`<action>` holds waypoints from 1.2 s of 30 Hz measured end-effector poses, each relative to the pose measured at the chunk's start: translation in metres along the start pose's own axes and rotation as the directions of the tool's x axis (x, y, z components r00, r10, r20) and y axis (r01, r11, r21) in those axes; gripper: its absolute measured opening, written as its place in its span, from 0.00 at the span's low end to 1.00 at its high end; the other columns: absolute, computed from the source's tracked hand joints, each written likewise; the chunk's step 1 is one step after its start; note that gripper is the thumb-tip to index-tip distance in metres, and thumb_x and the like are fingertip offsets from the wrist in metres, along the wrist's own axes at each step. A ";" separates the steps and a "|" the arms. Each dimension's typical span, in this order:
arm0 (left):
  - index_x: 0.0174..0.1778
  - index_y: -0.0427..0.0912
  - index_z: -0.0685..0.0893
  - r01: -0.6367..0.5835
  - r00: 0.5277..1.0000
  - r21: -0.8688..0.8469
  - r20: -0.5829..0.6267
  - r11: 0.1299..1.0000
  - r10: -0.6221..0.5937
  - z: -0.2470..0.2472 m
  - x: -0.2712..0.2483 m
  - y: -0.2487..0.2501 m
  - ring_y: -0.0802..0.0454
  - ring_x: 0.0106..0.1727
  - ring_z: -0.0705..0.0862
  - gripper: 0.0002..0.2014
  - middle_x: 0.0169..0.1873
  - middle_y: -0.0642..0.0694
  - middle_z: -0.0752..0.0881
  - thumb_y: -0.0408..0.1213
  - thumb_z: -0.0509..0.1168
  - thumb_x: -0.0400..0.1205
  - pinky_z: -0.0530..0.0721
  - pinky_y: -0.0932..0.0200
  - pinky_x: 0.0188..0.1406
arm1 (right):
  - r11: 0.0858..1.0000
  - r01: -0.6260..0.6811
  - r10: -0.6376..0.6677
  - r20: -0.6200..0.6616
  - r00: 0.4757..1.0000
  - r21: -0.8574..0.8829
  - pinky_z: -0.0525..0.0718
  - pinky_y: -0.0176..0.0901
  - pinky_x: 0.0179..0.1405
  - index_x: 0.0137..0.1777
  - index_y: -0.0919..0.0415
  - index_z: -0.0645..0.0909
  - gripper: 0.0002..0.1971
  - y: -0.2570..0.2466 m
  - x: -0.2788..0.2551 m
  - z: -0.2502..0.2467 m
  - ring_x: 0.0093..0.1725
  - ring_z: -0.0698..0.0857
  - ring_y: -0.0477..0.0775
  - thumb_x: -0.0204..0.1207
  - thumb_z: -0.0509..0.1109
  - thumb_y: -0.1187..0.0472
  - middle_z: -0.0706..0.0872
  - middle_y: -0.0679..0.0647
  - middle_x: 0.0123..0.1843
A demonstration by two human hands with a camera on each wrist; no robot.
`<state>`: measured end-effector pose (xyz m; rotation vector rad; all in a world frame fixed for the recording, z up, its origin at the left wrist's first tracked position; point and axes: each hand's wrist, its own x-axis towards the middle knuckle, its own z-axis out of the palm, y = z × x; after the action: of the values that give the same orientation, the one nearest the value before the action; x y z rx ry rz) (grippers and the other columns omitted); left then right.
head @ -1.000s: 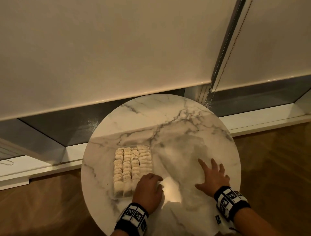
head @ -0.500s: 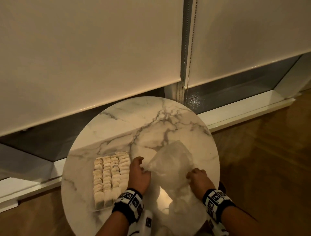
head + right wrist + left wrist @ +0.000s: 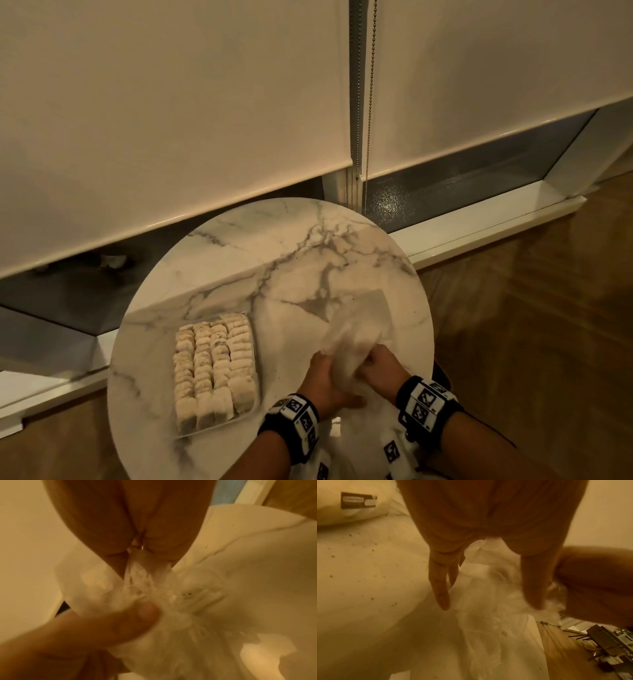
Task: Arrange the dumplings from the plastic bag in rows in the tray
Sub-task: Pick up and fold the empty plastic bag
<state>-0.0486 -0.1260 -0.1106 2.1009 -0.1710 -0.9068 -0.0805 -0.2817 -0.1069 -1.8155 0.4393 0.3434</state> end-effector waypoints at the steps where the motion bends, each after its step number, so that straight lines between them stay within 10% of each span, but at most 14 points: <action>1: 0.63 0.48 0.83 0.025 1.000 0.008 -0.006 1.000 -0.025 0.002 0.000 0.000 0.59 0.54 0.86 0.37 0.57 0.51 0.86 0.47 0.85 0.57 0.89 0.54 0.53 | 0.998 -0.008 0.006 0.048 0.999 0.060 0.87 0.42 0.42 0.45 0.60 0.89 0.11 -0.004 -0.002 0.001 0.41 0.90 0.48 0.72 0.70 0.75 0.91 0.52 0.38; 5: 0.58 0.47 0.85 0.092 0.991 0.053 -0.104 0.994 -0.086 -0.005 -0.004 -0.002 0.54 0.49 0.86 0.15 0.50 0.51 0.88 0.41 0.74 0.76 0.83 0.71 0.41 | 0.957 -0.056 0.001 0.188 0.982 0.285 0.85 0.38 0.36 0.48 0.63 0.88 0.08 -0.009 -0.010 -0.007 0.40 0.90 0.50 0.75 0.71 0.73 0.91 0.54 0.39; 10: 0.51 0.46 0.88 0.162 0.983 0.006 -0.089 0.987 -0.161 -0.023 -0.007 -0.008 0.47 0.49 0.89 0.15 0.47 0.46 0.91 0.41 0.71 0.68 0.90 0.50 0.51 | 0.984 0.168 -0.175 -0.220 0.960 -0.051 0.82 0.41 0.53 0.58 0.41 0.82 0.21 0.014 -0.005 -0.034 0.60 0.82 0.45 0.68 0.82 0.59 0.83 0.41 0.61; 13: 0.42 0.40 0.91 0.117 0.993 -0.022 -0.023 0.993 -0.118 -0.027 -0.009 -0.004 0.41 0.42 0.91 0.12 0.38 0.39 0.92 0.34 0.70 0.64 0.92 0.47 0.39 | 0.963 0.188 -0.193 -0.008 0.981 -0.196 0.66 0.45 0.76 0.80 0.30 0.56 0.55 0.017 -0.003 -0.047 0.80 0.56 0.39 0.56 0.86 0.45 0.51 0.36 0.81; 15: 0.39 0.40 0.91 0.085 0.996 -0.032 -0.015 0.996 -0.086 -0.027 -0.006 -0.001 0.42 0.42 0.91 0.10 0.37 0.40 0.92 0.32 0.69 0.64 0.91 0.42 0.41 | 0.963 0.214 -0.180 0.202 0.963 -0.161 0.64 0.42 0.80 0.81 0.29 0.48 0.61 0.014 -0.002 -0.044 0.82 0.54 0.37 0.53 0.87 0.42 0.50 0.36 0.83; 18: 0.54 0.38 0.88 0.098 0.993 -0.070 -0.064 0.993 -0.103 -0.024 0.000 0.007 0.45 0.52 0.89 0.13 0.49 0.41 0.90 0.28 0.67 0.74 0.89 0.48 0.53 | 0.975 0.217 -0.189 0.331 0.925 -0.048 0.75 0.33 0.72 0.75 0.34 0.64 0.48 0.011 -0.003 -0.022 0.71 0.73 0.29 0.58 0.87 0.51 0.74 0.32 0.73; 23: 0.48 0.43 0.92 0.072 0.997 -0.257 -0.005 0.964 -0.075 -0.015 -0.009 0.025 0.47 0.47 0.92 0.07 0.43 0.42 0.93 0.30 0.70 0.79 0.91 0.50 0.47 | 0.988 0.109 -0.103 0.061 0.993 -0.107 0.84 0.41 0.60 0.50 0.39 0.82 0.09 0.025 0.000 -0.004 0.53 0.86 0.40 0.71 0.73 0.50 0.88 0.40 0.50; 26: 0.55 0.53 0.86 0.058 0.991 -0.379 -0.093 0.924 -0.100 -0.016 -0.019 0.031 0.53 0.48 0.90 0.15 0.51 0.47 0.91 0.32 0.77 0.76 0.86 0.62 0.38 | 0.981 0.061 -0.063 -0.007 0.998 -0.186 0.80 0.27 0.47 0.41 0.36 0.80 0.15 0.032 -0.004 -0.019 0.45 0.85 0.36 0.76 0.71 0.62 0.85 0.36 0.41; 31: 0.71 0.62 0.72 0.175 0.984 -0.480 0.066 0.860 -0.163 -0.013 -0.025 0.035 0.41 0.55 0.88 0.36 0.61 0.48 0.83 0.33 0.80 0.73 0.92 0.40 0.35 | 0.991 0.081 -0.074 0.070 0.995 -0.108 0.77 0.24 0.48 0.44 0.42 0.82 0.15 0.027 -0.015 -0.027 0.42 0.81 0.22 0.81 0.67 0.66 0.82 0.30 0.41; 36: 0.40 0.46 0.89 0.123 0.990 -0.099 0.084 0.987 -0.115 0.005 -0.013 0.059 0.57 0.30 0.89 0.06 0.35 0.45 0.90 0.30 0.70 0.80 0.90 0.56 0.32 | 0.983 0.166 -0.166 -0.005 0.986 0.076 0.76 0.27 0.67 0.61 0.50 0.81 0.11 0.019 -0.020 -0.024 0.58 0.81 0.28 0.80 0.71 0.59 0.84 0.42 0.58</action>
<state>-0.0509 -0.1624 -0.0618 1.9973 -0.0379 -1.0470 -0.1069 -0.3071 -0.1076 -1.7638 0.2938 0.2093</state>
